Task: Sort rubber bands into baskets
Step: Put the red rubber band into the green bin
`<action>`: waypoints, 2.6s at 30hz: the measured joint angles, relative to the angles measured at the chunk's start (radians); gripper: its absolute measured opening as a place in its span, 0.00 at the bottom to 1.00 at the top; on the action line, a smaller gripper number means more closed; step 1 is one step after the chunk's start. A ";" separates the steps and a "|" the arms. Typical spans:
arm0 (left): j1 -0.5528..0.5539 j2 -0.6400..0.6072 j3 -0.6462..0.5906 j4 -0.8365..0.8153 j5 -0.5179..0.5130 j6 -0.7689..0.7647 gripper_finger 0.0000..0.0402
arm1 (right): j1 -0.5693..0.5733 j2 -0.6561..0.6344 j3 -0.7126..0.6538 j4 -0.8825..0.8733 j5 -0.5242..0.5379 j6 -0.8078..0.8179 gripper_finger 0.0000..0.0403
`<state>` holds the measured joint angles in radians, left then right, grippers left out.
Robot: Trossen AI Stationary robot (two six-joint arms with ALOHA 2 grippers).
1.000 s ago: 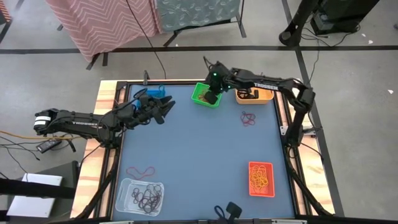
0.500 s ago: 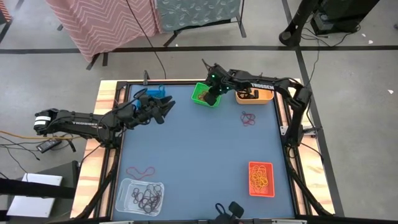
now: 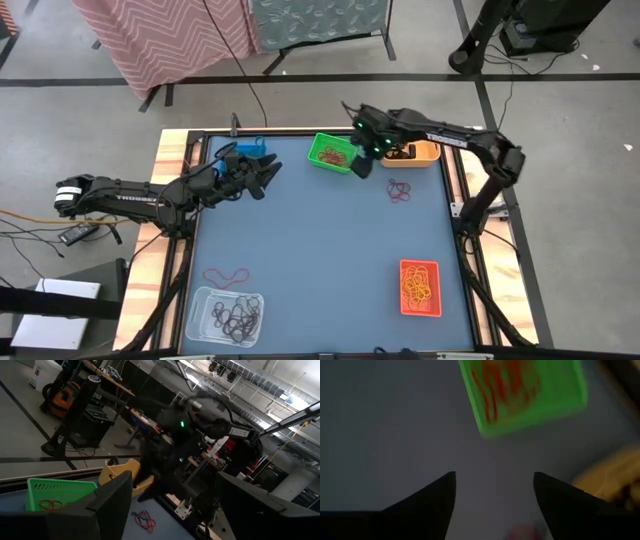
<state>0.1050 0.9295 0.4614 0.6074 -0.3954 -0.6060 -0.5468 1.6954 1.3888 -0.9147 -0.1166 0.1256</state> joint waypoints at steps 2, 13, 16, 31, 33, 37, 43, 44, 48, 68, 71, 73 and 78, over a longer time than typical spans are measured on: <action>0.000 0.000 0.000 0.000 0.000 0.000 0.71 | -0.001 -0.058 -0.086 -0.011 -0.007 0.034 0.68; 0.000 0.000 0.000 -0.001 0.000 0.000 0.71 | -0.006 -0.261 -0.509 0.066 0.026 0.361 0.62; 0.000 0.000 0.000 0.000 0.000 0.000 0.71 | -0.006 -0.202 -0.506 0.087 0.047 0.369 0.62; 0.000 0.000 0.000 0.000 0.000 -0.007 0.71 | -0.005 0.021 -0.426 0.134 0.040 0.409 0.53; 0.000 0.000 0.000 0.001 0.000 -0.007 0.71 | -0.005 0.019 -0.416 0.142 0.040 0.412 0.51; 0.000 0.000 0.000 0.001 0.000 -0.007 0.71 | -0.005 0.010 -0.396 0.117 0.042 0.422 0.48; 0.000 0.000 0.000 0.000 0.000 -0.004 0.71 | -0.002 0.010 -0.379 0.121 0.046 0.433 0.47; 0.000 0.000 0.000 -0.001 0.000 -0.004 0.71 | -0.002 0.010 -0.379 0.120 0.046 0.433 0.47; 0.000 0.000 0.000 -0.001 0.000 -0.003 0.71 | -0.002 0.010 -0.386 0.121 0.053 0.458 0.47; 0.000 0.000 0.000 -0.001 0.000 0.000 0.71 | -0.002 0.035 -0.439 0.180 0.087 0.511 0.41; 0.000 0.000 0.000 -0.001 0.000 0.000 0.71 | 0.004 0.056 -0.439 0.176 0.098 0.507 0.34; 0.000 0.000 0.000 -0.001 0.000 0.000 0.71 | 0.011 0.062 -0.439 0.174 0.104 0.494 0.27; 0.000 0.000 0.000 -0.001 0.001 0.000 0.71 | 0.041 0.048 -0.442 0.196 0.114 0.439 0.03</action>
<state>0.1049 0.9295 0.4614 0.6064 -0.3947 -0.6064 -0.5062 1.7430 0.9470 -0.7183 -0.0031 0.5644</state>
